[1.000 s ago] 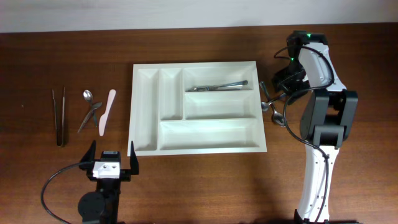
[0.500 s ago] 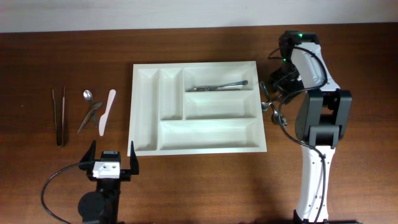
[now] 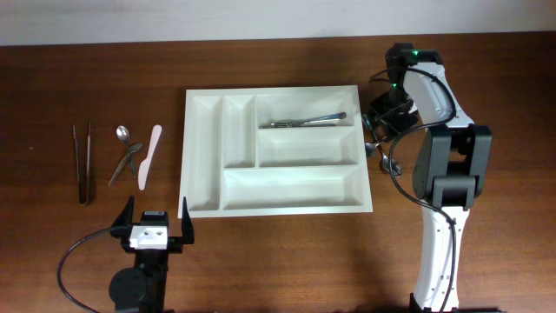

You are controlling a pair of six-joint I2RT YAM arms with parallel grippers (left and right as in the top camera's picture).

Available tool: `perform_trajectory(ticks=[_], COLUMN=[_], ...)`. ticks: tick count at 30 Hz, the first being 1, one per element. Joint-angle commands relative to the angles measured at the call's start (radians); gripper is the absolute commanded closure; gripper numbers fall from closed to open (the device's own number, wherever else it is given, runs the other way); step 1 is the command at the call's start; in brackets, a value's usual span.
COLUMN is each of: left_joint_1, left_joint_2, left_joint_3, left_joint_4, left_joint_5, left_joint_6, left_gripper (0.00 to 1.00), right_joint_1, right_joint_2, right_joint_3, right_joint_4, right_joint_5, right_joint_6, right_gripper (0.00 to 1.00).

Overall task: Pack container
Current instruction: 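Lower the right gripper and grasp a steel spoon from the pile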

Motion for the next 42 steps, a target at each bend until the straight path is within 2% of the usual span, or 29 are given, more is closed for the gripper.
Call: perform_trajectory(ticks=[1,12,13,16,17,25,28,42], left_joint_1=[0.005,0.005,0.005,0.005,0.005,0.005,0.005,0.005], left_joint_2=[-0.008,-0.008,-0.008,-0.008,-0.008,-0.008,-0.008,-0.008], left_joint_3=[-0.004,-0.004,-0.004,-0.004,-0.004,-0.004,-0.004,-0.004], left_joint_4=[-0.003,-0.003,-0.003,-0.003,-0.003,-0.003,-0.003,-0.003], left_joint_5=[0.014,0.014,0.014,0.014,0.014,0.014,0.014,0.014], left_joint_6=[0.009,0.009,0.009,0.009,0.009,0.009,0.009,0.009], left_gripper=[0.01,0.01,0.01,0.01,0.01,0.01,0.01,0.01], right_joint_1=[0.020,0.023,0.023,0.023,0.023,0.023,0.021,-0.048], right_joint_2=[0.122,0.122,0.122,0.122,0.122,0.122,0.122,0.122], right_joint_3=[-0.088,-0.104,-0.104,-0.104,-0.104,-0.104,-0.104,-0.103], right_joint_4=[0.066,0.123,0.122,0.122,0.122,0.116,0.116,0.121], right_joint_5=[-0.052,-0.050,-0.050,-0.051,-0.051,-0.050,-0.047,0.013], right_joint_6=[-0.003,-0.003,-0.003,-0.003,-0.003,-0.003,-0.003,-0.030], right_gripper=[0.51,0.51,0.54,0.76,0.79,0.87,0.95,0.96])
